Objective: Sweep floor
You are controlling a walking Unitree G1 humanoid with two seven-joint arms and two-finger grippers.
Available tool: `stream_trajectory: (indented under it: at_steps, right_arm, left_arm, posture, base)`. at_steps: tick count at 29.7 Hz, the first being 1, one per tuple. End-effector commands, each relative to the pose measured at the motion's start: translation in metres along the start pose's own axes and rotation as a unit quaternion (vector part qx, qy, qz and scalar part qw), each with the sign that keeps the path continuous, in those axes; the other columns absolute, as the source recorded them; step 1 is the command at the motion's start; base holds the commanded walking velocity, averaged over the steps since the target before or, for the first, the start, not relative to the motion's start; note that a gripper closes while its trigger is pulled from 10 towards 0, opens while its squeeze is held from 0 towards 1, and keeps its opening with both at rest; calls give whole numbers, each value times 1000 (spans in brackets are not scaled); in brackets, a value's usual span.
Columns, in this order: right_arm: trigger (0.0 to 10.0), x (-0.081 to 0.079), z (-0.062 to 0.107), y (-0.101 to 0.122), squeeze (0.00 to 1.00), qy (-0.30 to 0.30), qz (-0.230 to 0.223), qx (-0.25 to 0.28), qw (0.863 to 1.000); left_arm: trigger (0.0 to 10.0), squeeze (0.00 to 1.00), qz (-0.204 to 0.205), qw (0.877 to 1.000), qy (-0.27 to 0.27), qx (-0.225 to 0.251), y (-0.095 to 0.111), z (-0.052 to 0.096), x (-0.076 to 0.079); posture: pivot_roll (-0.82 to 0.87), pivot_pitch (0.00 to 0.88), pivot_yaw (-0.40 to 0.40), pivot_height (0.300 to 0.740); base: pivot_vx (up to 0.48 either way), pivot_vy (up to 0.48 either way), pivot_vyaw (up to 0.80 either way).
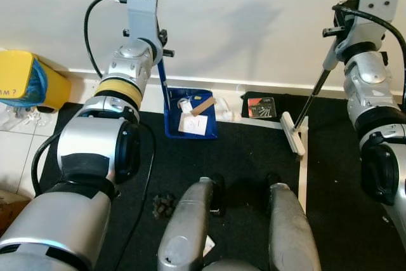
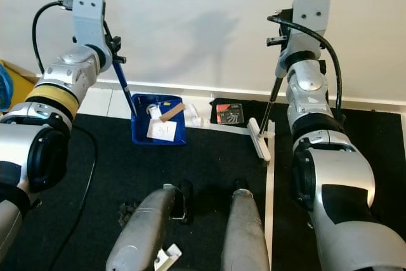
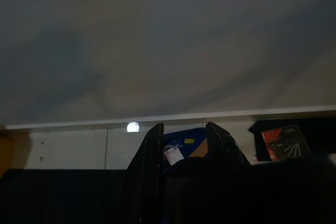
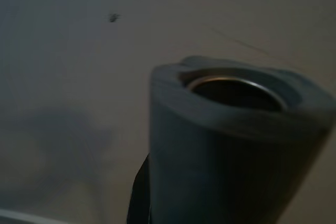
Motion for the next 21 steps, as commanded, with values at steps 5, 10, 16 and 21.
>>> stream_trajectory:
  at_steps: [5,10,16,21]
  right_arm:
    - [10000,-26,-3,-2,0,34,-16,-14,999]
    - [10000,-40,-6,2,0,44,-31,-17,998]
    - [10000,-72,-8,8,0,74,-63,-16,995]
    - [10000,-98,-7,14,0,103,-88,-12,991]
  left_arm:
    - [10000,0,49,996,-56,-41,-22,-2,35]
    - [10000,0,59,995,-69,-51,-26,-2,42]
    - [10000,0,58,993,-84,-60,-29,-1,48]
    - [10000,0,61,992,-94,-65,-28,-1,52]
  posture:
    - [72,328,123,740]
    - [82,326,119,740]
    - [97,321,115,740]
    - [118,313,111,740]
  base:
    - [0,0,0]
    - [0,0,0]
    - [0,0,0]
    - [0,0,0]
Point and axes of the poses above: a point about 5 cm out from each wrist's last joint towards the gripper, its own z axis pointing back from the gripper into the wrist, its own y axis along the axis of the wrist's last joint, x = y × z, the point moved 6 cm from there along -z, pointing out of the wrist towards the gripper, and after that the axes turned 5 degrees about z, right-handed, at the moved point
